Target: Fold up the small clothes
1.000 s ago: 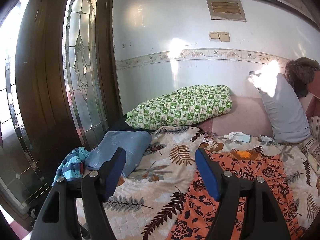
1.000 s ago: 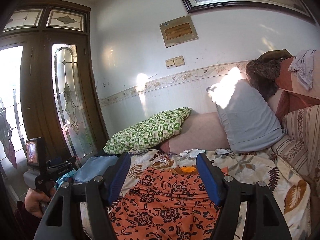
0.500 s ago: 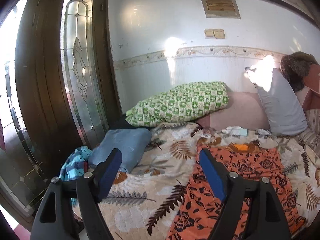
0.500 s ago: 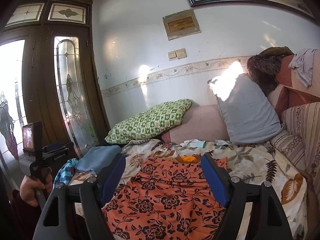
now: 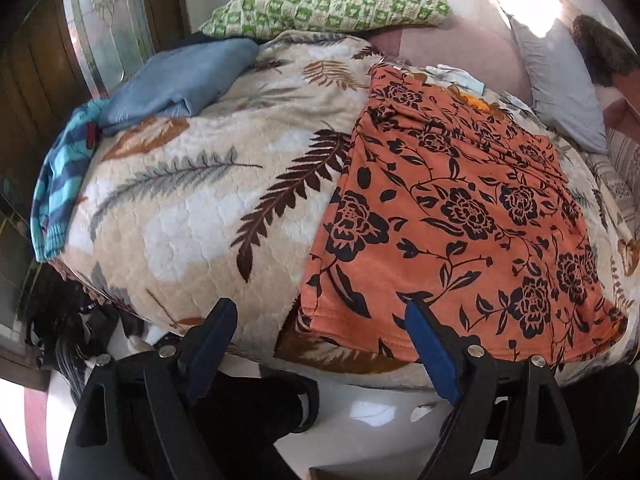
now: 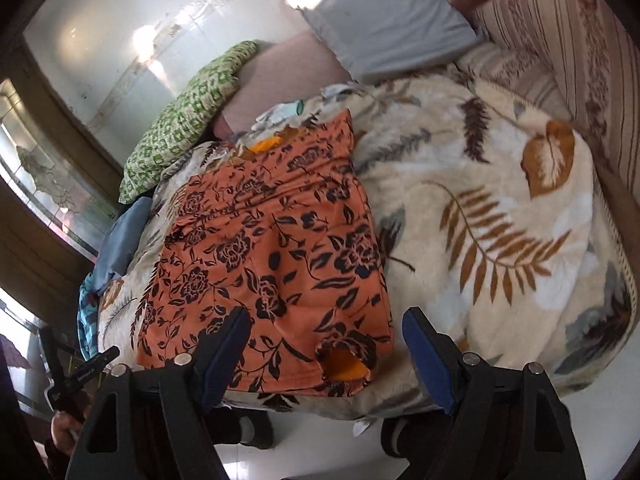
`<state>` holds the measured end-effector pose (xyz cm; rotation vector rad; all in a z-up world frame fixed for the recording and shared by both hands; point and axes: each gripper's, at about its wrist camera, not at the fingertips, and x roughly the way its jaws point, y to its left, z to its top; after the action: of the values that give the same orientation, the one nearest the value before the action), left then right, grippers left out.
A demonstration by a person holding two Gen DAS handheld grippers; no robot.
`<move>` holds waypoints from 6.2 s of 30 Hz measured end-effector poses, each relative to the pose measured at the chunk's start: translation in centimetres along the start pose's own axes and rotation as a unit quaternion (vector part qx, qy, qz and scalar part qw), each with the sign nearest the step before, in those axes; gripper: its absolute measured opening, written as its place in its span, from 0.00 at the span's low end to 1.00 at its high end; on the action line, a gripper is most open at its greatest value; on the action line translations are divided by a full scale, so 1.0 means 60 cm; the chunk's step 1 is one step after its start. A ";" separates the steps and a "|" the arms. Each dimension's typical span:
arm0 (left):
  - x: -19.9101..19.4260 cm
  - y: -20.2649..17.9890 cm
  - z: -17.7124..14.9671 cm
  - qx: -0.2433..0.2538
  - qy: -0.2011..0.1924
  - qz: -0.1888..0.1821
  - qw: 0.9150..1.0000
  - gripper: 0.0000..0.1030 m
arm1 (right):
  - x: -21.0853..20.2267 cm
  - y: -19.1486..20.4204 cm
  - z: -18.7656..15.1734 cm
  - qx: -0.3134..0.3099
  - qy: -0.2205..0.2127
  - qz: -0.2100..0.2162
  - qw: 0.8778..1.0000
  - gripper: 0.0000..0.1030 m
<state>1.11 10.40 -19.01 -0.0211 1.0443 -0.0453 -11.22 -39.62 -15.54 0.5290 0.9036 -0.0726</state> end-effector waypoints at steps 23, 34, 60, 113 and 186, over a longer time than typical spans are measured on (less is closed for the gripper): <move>0.088 0.048 0.012 -0.027 0.055 0.013 0.998 0.37 | 0.135 -0.052 -0.061 0.038 0.147 -0.077 0.985 0.51; 0.101 0.004 0.030 0.027 0.042 0.002 0.999 0.73 | 0.093 -0.052 0.012 0.089 0.087 -0.005 0.992 0.73; 0.128 -0.009 0.034 0.022 0.068 -0.095 0.993 0.48 | 0.139 -0.039 0.007 0.074 0.107 0.028 0.991 0.12; 0.261 -0.050 0.569 -0.125 -0.083 -0.195 0.969 0.74 | 0.386 -0.150 0.516 0.238 -0.107 0.101 0.960 0.65; 0.158 -0.205 0.413 0.071 -0.149 0.036 0.986 0.77 | 0.444 0.136 0.275 -0.059 0.015 -0.068 0.996 0.51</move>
<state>26.95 -2.43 -14.26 0.1349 0.7394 -0.0498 19.77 -36.01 -24.32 0.3584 0.9673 -0.1337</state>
